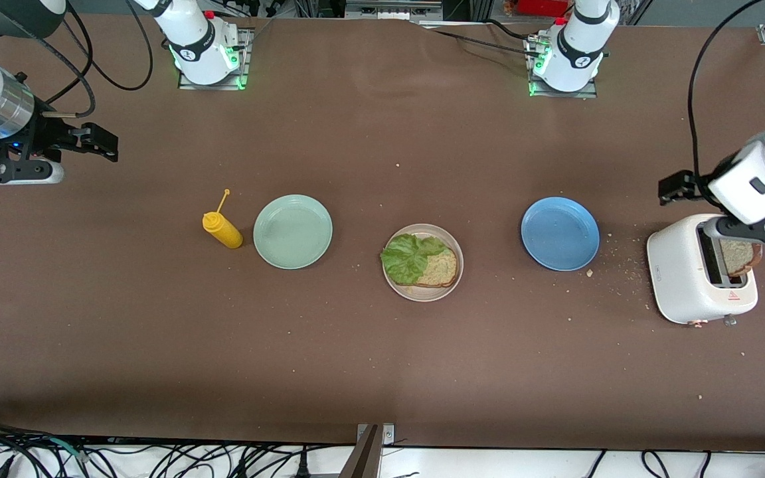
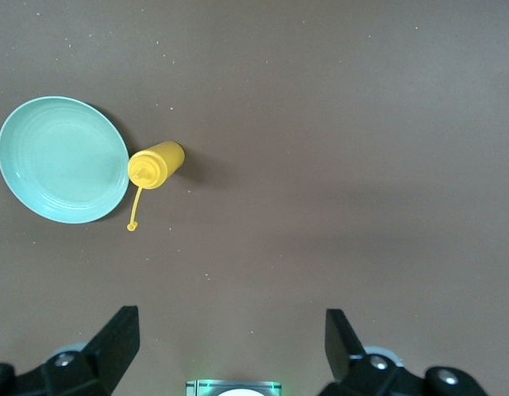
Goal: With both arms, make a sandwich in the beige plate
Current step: 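Lower the left gripper onto the toaster and grasp the bread slice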
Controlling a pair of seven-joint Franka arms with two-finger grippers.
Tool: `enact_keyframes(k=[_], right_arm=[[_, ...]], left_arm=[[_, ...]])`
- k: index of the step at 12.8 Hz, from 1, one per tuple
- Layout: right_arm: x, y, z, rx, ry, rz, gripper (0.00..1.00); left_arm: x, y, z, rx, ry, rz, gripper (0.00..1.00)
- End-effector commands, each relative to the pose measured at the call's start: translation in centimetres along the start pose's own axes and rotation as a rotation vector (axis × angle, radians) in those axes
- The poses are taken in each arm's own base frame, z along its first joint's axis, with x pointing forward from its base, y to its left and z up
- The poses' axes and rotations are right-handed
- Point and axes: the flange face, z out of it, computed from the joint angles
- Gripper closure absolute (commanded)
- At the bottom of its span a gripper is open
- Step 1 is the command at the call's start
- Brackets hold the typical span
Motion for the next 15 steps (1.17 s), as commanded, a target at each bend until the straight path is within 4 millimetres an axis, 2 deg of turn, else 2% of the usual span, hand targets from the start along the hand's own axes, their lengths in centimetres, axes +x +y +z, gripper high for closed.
enact_keyframes(k=[1,3,4,5,6,7,9,10,11,13,15], right_arm=[[-1.0,1.9,-1.3,0.038,0.009,-0.029,0.0],[-0.9,1.8,-1.5,0.034,0.023,-0.027,0.0],[-0.9,1.9,-1.5,0.033,0.024,-0.027,0.0],[-0.9,1.9,-1.7,0.033,0.028,-0.027,0.0],[-1.0,2.1,-2.0,0.031,0.035,-0.027,0.0],[-1.0,2.0,-2.2,0.033,0.038,-0.03,0.0],[-1.4,1.8,-2.6,0.032,0.04,-0.031,0.0],[-1.2,1.7,-2.4,0.031,0.034,-0.033,0.0],[-1.0,1.7,-2.1,0.035,0.031,-0.032,0.0],[-0.9,1.6,-2.2,0.034,0.037,-0.031,0.0],[-0.9,1.4,-2.2,0.039,0.043,-0.035,0.0]], left_arm=[[1.6,-5.3,2.2,0.012,0.04,0.033,0.0],[2.3,-10.7,4.8,0.015,0.081,0.029,0.0],[2.9,-12.9,6.8,0.013,0.096,0.034,0.0],[3.0,-16.0,9.1,0.005,0.102,0.036,0.0],[3.6,-17.7,11.3,0.002,0.113,0.063,0.0],[3.9,-18.0,13.4,-0.006,0.115,0.067,0.0],[3.0,-18.1,17.0,-0.041,0.07,0.06,0.0],[2.6,-18.8,18.0,-0.048,0.058,0.058,0.0],[2.0,-20.4,19.2,-0.054,0.05,0.037,0.0],[1.6,-21.6,20.2,-0.056,0.05,0.039,0.0],[1.0,-21.6,21.7,-0.076,0.024,0.03,0.02]])
